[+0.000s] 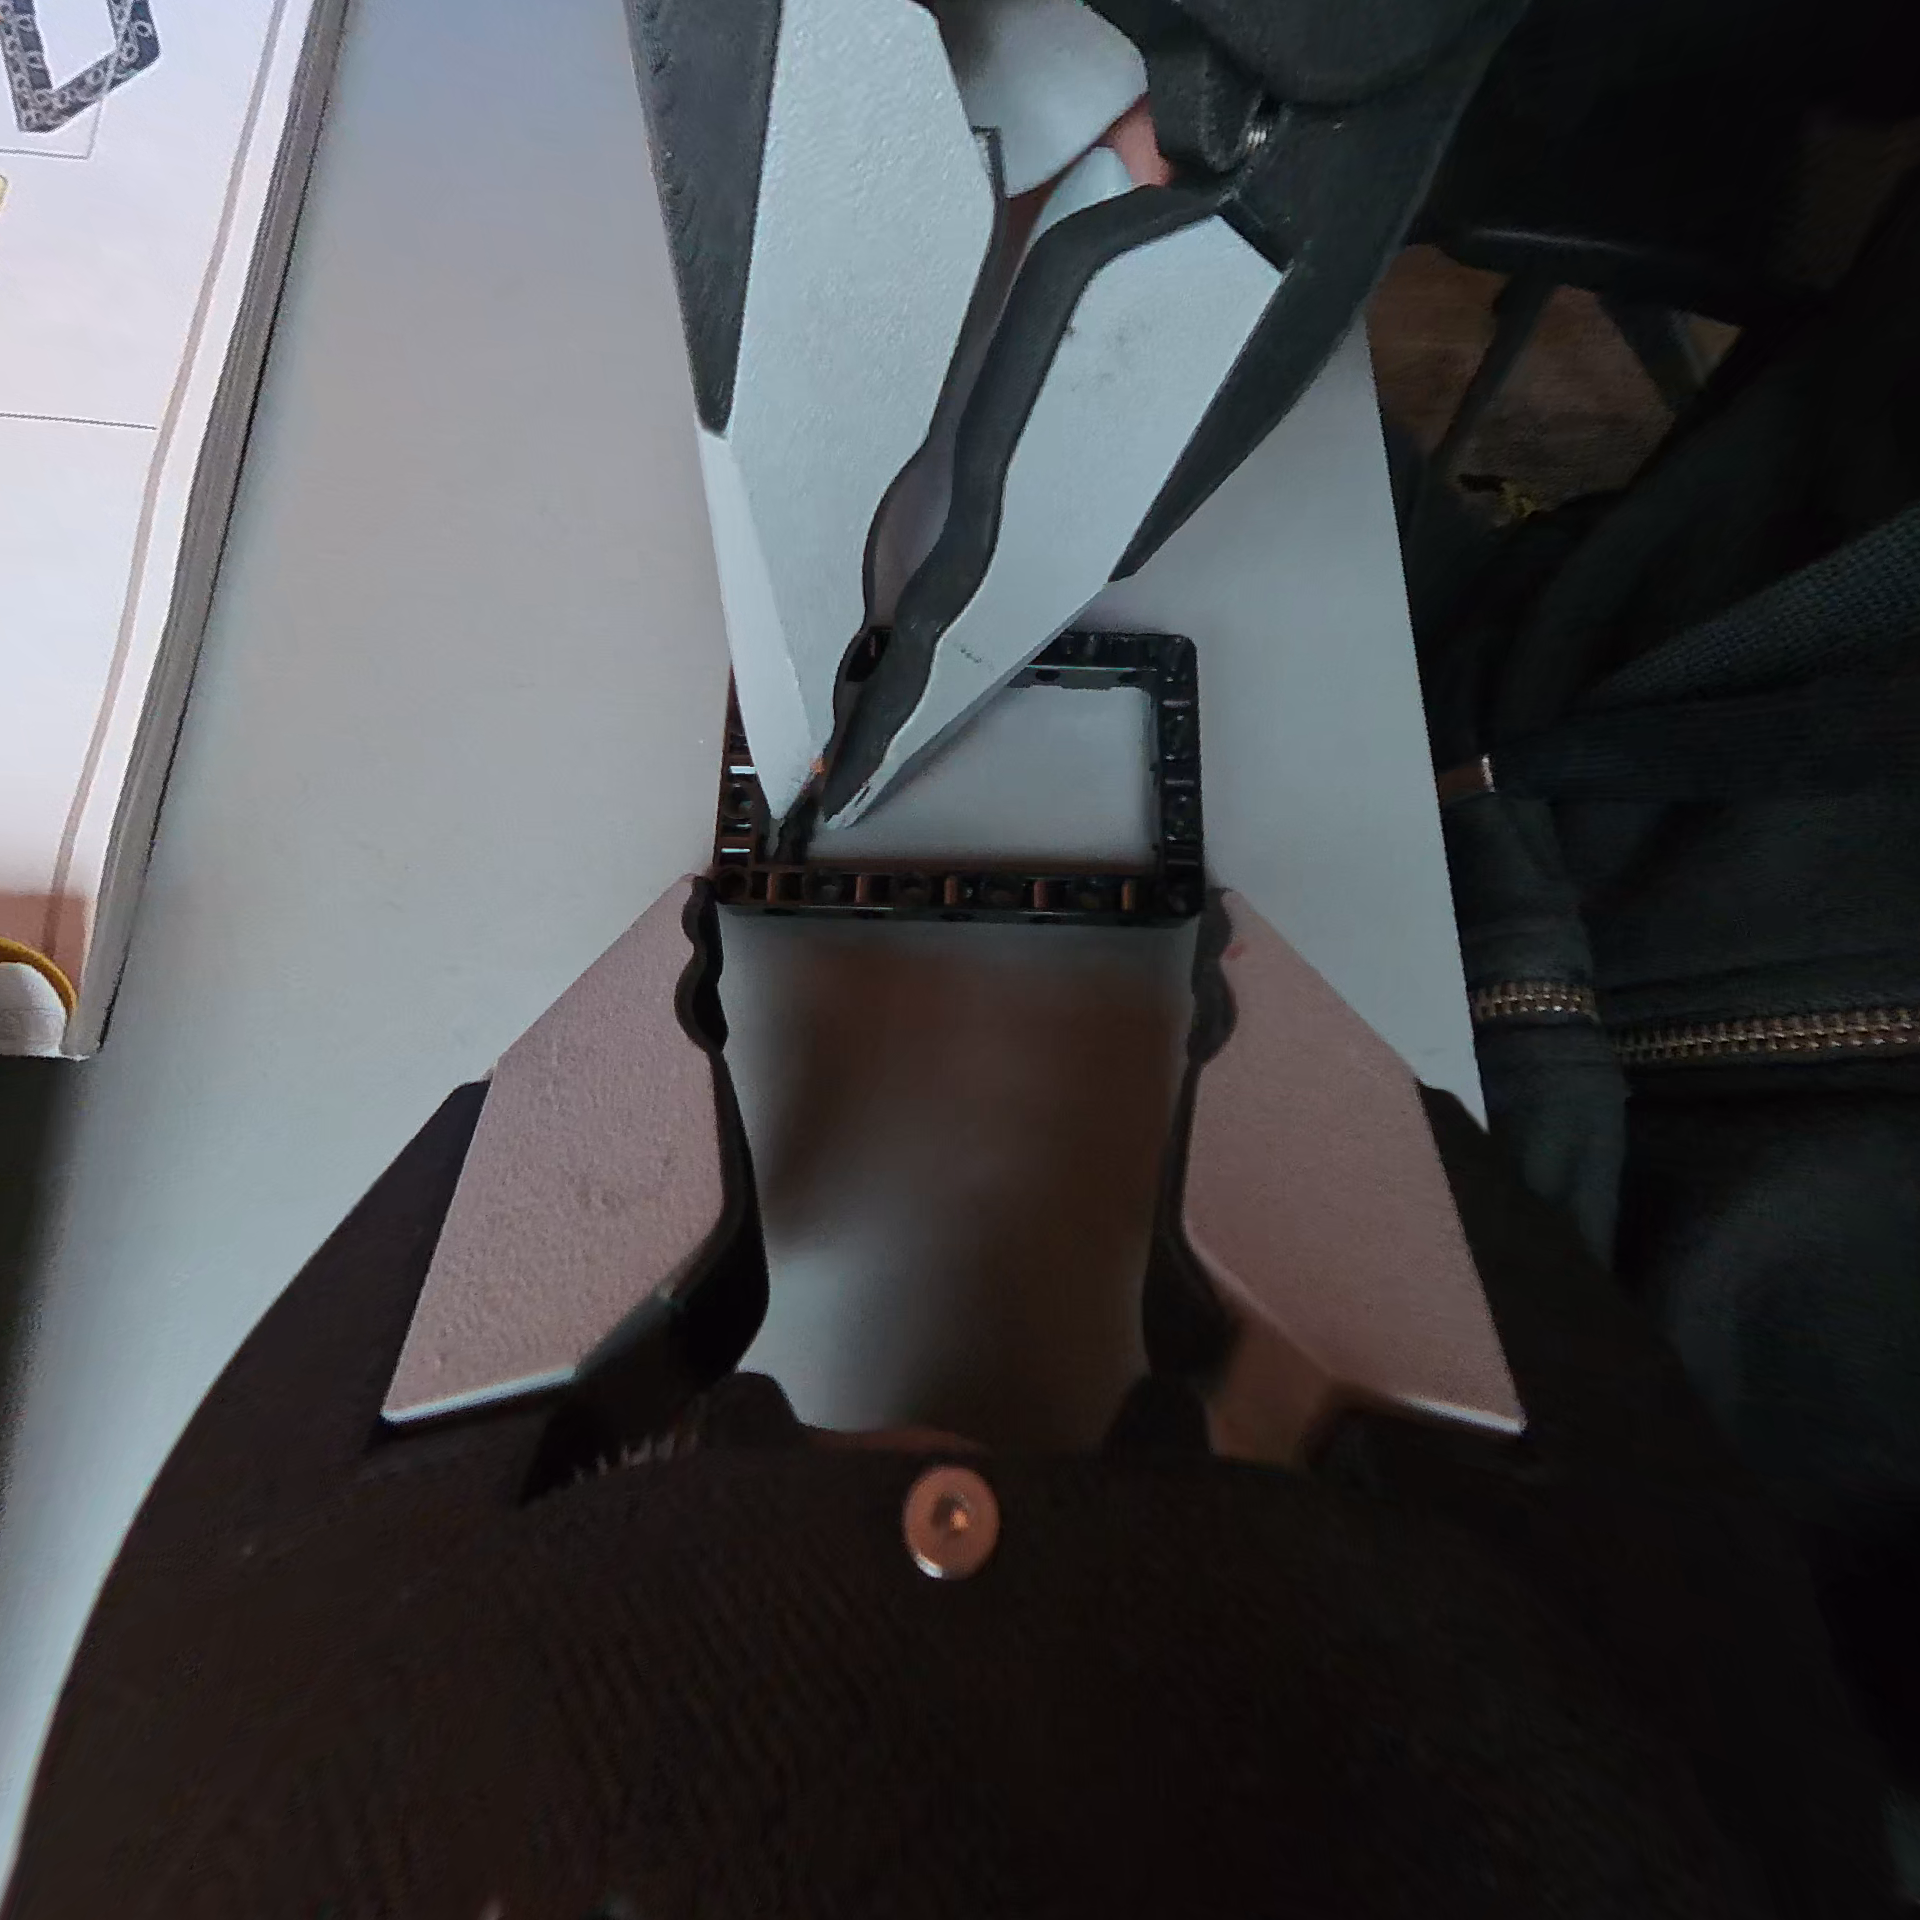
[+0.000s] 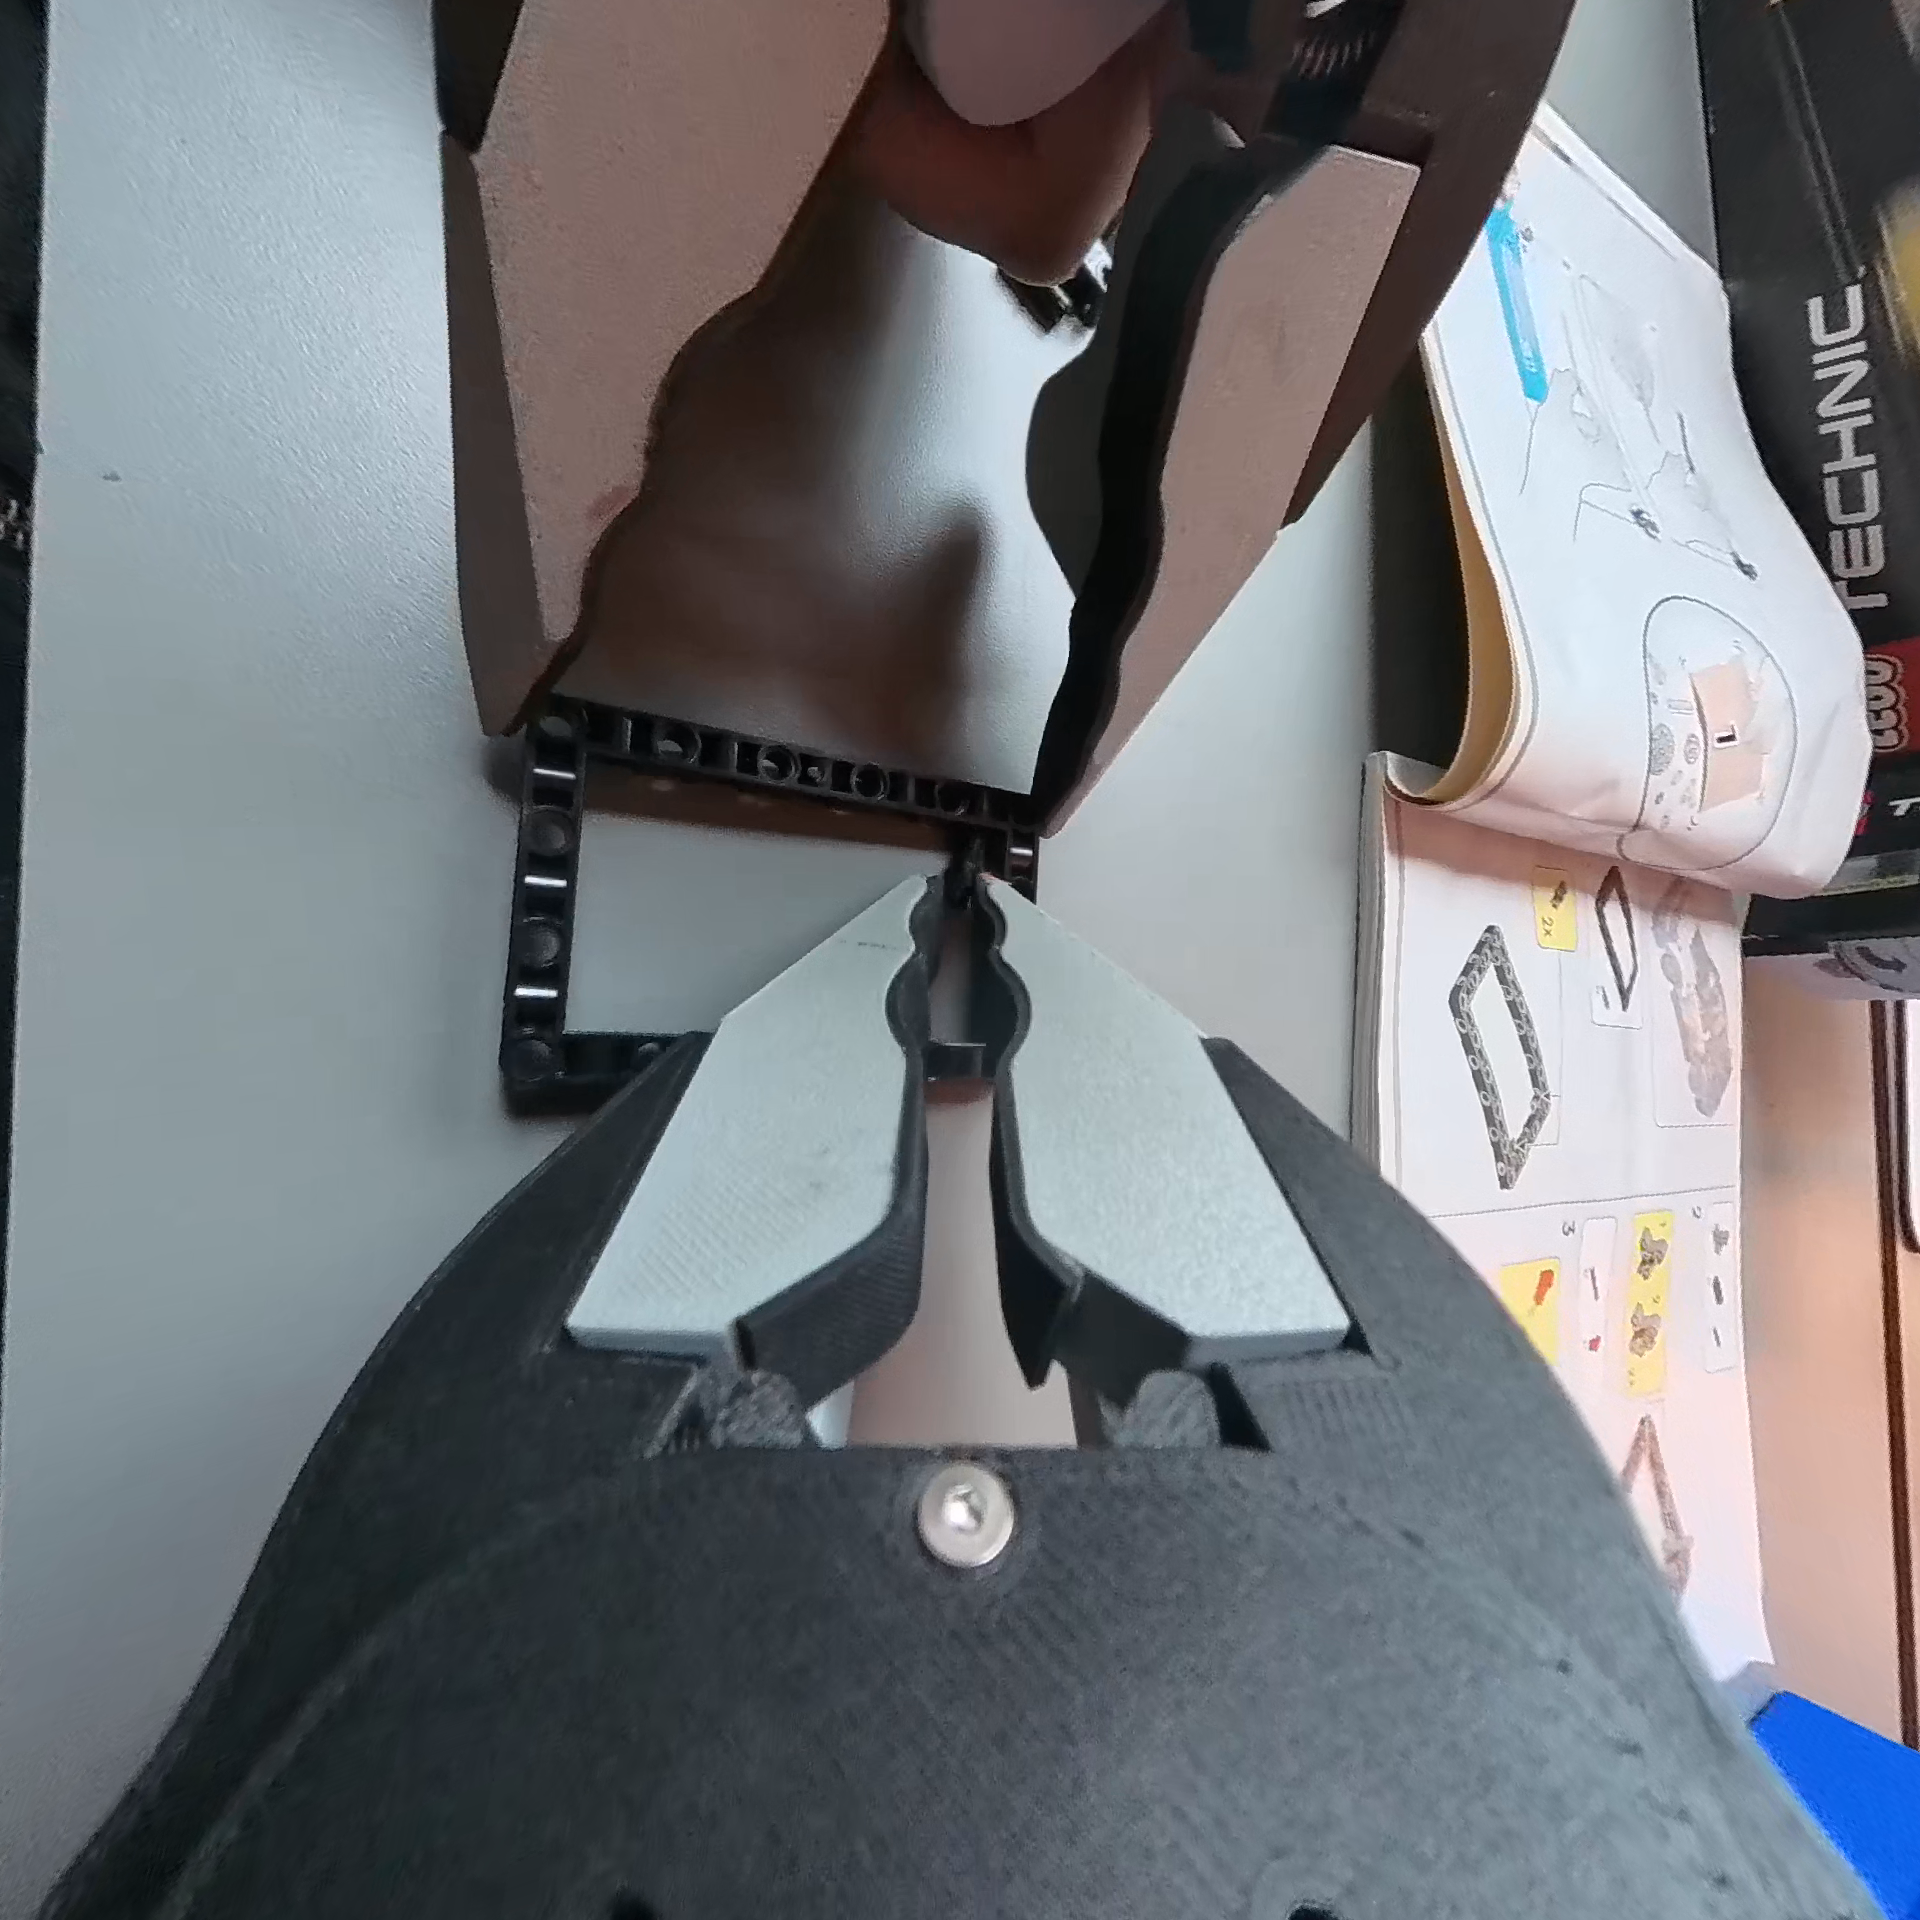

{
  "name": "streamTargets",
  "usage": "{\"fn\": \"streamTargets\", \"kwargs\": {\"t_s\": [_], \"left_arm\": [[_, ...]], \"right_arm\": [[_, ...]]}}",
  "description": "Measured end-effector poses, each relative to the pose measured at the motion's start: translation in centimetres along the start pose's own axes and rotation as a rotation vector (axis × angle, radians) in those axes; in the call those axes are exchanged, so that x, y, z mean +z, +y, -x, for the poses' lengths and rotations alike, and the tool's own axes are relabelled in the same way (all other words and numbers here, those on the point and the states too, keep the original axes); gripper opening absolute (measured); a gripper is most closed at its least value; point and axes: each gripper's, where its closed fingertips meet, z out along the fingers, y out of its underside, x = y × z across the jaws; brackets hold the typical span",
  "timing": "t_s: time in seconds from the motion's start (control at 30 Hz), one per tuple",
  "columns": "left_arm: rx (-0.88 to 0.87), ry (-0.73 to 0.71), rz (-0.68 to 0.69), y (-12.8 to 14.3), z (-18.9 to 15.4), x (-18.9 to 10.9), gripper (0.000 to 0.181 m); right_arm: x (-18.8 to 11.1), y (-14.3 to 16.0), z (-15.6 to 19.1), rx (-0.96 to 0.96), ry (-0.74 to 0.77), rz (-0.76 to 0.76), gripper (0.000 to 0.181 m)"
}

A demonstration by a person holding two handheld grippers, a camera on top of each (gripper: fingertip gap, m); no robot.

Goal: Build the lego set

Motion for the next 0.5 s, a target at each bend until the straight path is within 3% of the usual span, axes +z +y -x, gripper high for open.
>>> {"fn": "streamTargets", "kwargs": {"t_s": [0.5], "left_arm": [[0.041, -0.023, 0.015, 0.28, 0.23, 0.04, 0.09]], "right_arm": [[0.15, 0.04, -0.11, 0.083, -0.039, -0.036, 0.0]]}}
